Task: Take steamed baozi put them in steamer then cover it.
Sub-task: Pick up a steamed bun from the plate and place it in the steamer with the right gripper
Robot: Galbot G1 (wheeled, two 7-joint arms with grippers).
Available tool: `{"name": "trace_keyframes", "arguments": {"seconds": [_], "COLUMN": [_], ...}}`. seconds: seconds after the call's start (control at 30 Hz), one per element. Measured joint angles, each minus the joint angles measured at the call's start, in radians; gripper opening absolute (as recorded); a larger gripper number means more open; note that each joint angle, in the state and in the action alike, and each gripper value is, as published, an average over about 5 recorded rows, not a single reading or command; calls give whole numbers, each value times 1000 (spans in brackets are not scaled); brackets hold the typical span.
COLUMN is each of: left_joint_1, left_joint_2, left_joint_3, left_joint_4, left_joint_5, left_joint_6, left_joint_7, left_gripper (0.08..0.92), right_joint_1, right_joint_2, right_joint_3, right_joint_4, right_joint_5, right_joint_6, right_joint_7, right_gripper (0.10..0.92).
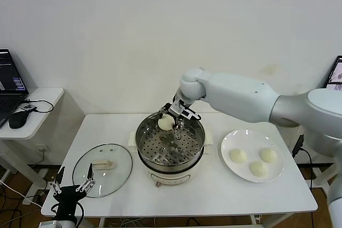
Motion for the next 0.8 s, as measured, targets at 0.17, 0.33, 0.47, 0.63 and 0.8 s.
{"name": "trace_keyframes", "arguments": {"seconds": [0.17,0.33,0.47,0.63,0.8], "left_joint_1": [-3,-2,0,4,8], "left_joint_2": [-1,-3,-5,-8,-6], "left_joint_3": [0,-1,-2,-3,-6], "left_joint_4": [0,-2,-5,-13,-19], "left_joint_5": [0,1,1,2,1], "left_joint_6": [0,-3,-3,-3,-3], "left_joint_7": [0,0,0,0,0], "left_gripper": [823,823,823,823,823], "right_joint_1": [-22,-42,-46,-32,18], "right_joint_2": [23,39,40,30,-16], "right_joint_3": [2,7,9,12,7], "right_joint_4": [-37,-66,-75,-65,5], "right_joint_5": [-54,-93,-110,-102,-16], "right_joint_6": [40,71,89,90,14], "right_joint_7": [19,37,49,49,21], "right_gripper": [636,640,703,810,822]}}
